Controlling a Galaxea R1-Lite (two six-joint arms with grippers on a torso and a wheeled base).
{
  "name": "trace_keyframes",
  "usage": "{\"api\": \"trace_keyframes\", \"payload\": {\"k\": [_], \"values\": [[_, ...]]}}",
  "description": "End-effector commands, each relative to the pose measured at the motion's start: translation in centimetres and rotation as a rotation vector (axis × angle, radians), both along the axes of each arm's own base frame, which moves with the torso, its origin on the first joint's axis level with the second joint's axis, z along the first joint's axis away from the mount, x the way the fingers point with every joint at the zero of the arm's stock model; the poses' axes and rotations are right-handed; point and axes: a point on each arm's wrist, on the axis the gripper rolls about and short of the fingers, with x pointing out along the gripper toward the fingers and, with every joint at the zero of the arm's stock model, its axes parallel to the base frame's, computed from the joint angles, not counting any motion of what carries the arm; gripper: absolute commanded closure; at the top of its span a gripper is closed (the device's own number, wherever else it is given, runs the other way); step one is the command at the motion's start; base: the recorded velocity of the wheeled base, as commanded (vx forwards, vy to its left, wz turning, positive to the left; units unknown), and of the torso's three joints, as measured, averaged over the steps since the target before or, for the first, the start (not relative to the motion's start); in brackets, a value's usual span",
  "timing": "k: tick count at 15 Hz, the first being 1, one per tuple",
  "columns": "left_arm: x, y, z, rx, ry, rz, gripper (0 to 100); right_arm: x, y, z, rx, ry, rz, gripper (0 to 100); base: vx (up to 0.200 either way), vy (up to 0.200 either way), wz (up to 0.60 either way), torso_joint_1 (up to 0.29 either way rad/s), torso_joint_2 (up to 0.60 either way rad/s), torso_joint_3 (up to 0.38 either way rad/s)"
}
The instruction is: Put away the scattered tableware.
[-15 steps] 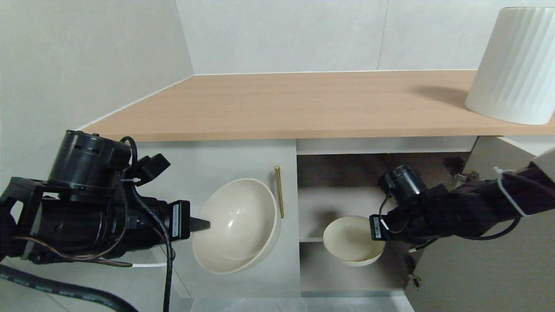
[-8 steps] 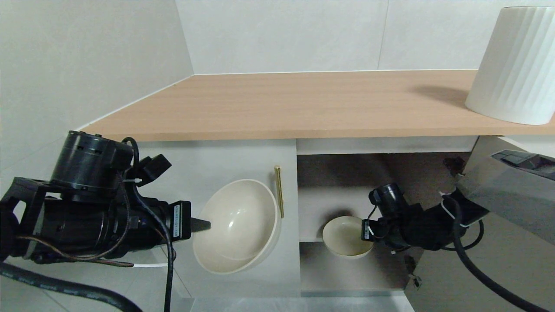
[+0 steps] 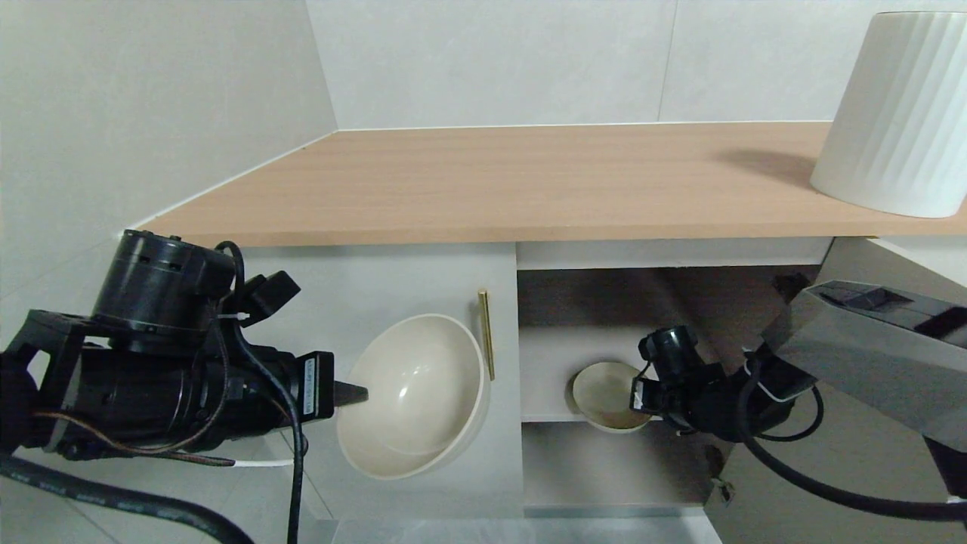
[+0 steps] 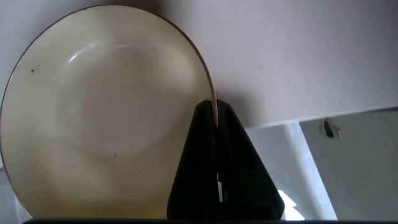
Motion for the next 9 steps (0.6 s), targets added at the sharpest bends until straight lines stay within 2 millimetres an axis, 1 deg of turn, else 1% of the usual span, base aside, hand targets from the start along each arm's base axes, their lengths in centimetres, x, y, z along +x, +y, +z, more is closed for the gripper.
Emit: {"api": "trace_keyframes", "payload": {"k": [1, 2, 3, 9], "values": [[0.0, 0.0, -0.1, 0.001, 0.004, 0.000, 100, 1.1, -0.2, -0.3, -0.007, -0.020, -0.026, 100, 0.000, 0.000, 0.00, 0.000, 0.00, 0.000], [0.2, -0.1, -0.2, 0.002, 0.008, 0.000, 100, 1.5, -0.2, -0.5, -0.016, -0.027, -0.040, 100, 0.000, 0.000, 0.00, 0.000, 0.00, 0.000], [0.2, -0.1, -0.3, 0.003, 0.011, 0.000, 100, 2.0, -0.2, -0.4, -0.013, -0.039, -0.045, 100, 0.000, 0.000, 0.00, 0.000, 0.00, 0.000], [0.4, -0.1, -0.6, 0.010, 0.021, 0.003, 100, 3.0, -0.5, -0.6, -0.011, -0.054, -0.058, 100, 0.000, 0.000, 0.00, 0.000, 0.00, 0.000]]}}
